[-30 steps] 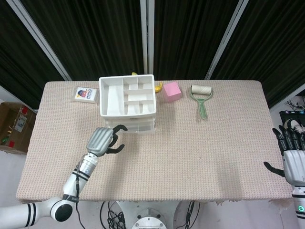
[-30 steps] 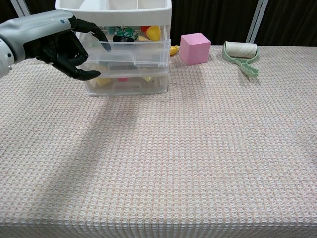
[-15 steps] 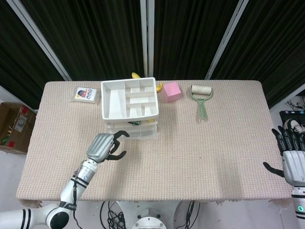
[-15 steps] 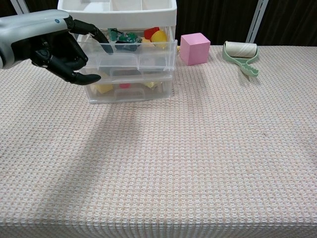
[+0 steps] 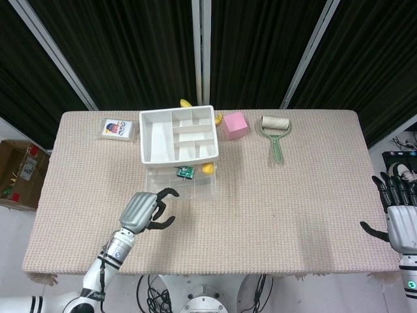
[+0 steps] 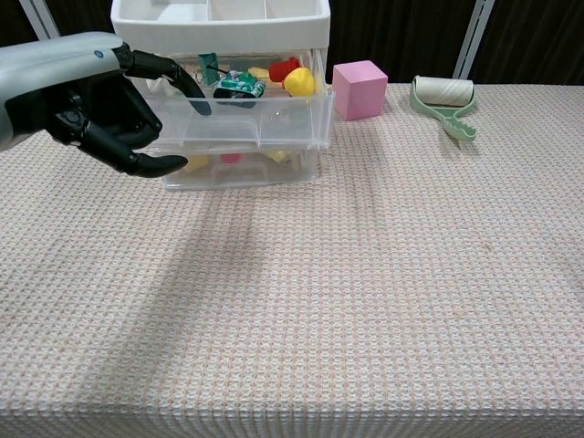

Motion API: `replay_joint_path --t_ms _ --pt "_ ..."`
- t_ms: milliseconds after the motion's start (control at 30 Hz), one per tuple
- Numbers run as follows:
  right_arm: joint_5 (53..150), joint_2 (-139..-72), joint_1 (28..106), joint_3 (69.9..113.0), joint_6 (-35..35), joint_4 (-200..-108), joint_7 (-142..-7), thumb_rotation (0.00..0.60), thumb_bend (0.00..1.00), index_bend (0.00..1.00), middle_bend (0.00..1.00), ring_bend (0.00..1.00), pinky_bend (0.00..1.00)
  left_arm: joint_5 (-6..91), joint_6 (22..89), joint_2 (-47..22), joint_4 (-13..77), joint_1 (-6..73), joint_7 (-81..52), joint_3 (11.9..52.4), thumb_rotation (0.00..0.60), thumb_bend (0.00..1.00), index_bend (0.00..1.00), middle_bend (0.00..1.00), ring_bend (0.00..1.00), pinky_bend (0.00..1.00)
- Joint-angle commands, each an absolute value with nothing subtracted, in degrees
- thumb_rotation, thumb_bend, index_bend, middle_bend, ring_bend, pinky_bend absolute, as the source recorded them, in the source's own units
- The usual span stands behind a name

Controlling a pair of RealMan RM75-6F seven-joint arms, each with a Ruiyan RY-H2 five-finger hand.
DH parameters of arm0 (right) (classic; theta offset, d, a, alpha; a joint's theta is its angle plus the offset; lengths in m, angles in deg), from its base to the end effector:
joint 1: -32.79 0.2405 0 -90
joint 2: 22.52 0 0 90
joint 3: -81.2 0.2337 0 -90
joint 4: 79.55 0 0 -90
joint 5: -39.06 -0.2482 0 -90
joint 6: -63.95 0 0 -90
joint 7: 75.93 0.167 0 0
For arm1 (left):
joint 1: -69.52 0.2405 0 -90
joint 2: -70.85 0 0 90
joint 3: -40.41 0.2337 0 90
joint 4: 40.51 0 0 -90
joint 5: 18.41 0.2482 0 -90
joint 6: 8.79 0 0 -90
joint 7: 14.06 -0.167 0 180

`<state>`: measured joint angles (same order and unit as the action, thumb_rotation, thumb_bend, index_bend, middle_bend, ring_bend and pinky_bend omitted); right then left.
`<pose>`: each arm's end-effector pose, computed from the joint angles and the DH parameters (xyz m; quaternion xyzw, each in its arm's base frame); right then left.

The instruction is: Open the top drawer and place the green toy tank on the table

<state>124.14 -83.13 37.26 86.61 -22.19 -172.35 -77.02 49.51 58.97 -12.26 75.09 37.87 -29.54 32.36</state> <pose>-0.3085 -0.2145 0.1442 0.5882 -0.3522 0.3848 0.6180 -0.0601 0.2540 -0.0221 -0.6449 -0.5071 -0.4847 0.3034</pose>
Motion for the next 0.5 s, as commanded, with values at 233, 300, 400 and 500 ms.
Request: replay_joint_path --t_ms 233,300,400,500 --pt "124.3 -83.3 37.2 86.5 -22.2 -171.8 -76.4 0.6 0.03 0.0 0.0 0.0 0.0 51.9 61.0 -12.6 77.0 39.4 -30.6 34.3 0.6 0.29 0.36 0.9 1.0 1.0" --pt "124.3 -83.3 37.2 86.5 -22.2 -171.7 -76.3 0.6 0.03 0.0 0.0 0.0 0.0 52.2 60.8 -12.5 77.1 39.5 -30.5 34.6 0.6 0.29 0.34 0.9 1.0 1.0" --pt "124.2 -83.3 37.3 86.6 -22.1 -171.6 -76.1 0.6 0.03 0.0 0.0 0.0 0.0 52.5 60.4 -12.1 77.4 39.5 -30.7 34.9 0.6 0.28 0.25 0.9 1.0 1.0" --pt "124.3 -83.2 37.3 86.7 -22.3 -171.6 -76.0 0.6 0.02 0.0 0.0 0.0 0.0 53.2 60.2 -11.5 78.0 39.7 -30.3 35.4 0.6 0.27 0.17 0.89 1.0 1.0"
